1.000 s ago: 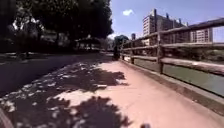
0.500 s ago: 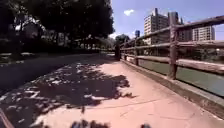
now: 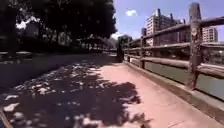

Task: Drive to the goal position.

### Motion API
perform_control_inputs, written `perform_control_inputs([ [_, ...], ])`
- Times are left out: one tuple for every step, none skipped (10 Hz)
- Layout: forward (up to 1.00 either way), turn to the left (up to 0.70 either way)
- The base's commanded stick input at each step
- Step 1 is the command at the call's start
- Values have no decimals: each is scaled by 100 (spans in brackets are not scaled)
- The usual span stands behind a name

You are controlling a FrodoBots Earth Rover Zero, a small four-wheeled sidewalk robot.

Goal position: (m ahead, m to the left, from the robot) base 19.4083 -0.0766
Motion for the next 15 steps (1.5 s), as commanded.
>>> perform_control_inputs([
  [100,0],
  [100,0],
  [100,0],
  [100,0],
  [100,0],
  [100,0],
  [100,0],
  [100,0],
  [100,0],
  [100,0],
  [100,0],
  [100,0],
  [100,0],
  [100,0],
  [100,0],
])
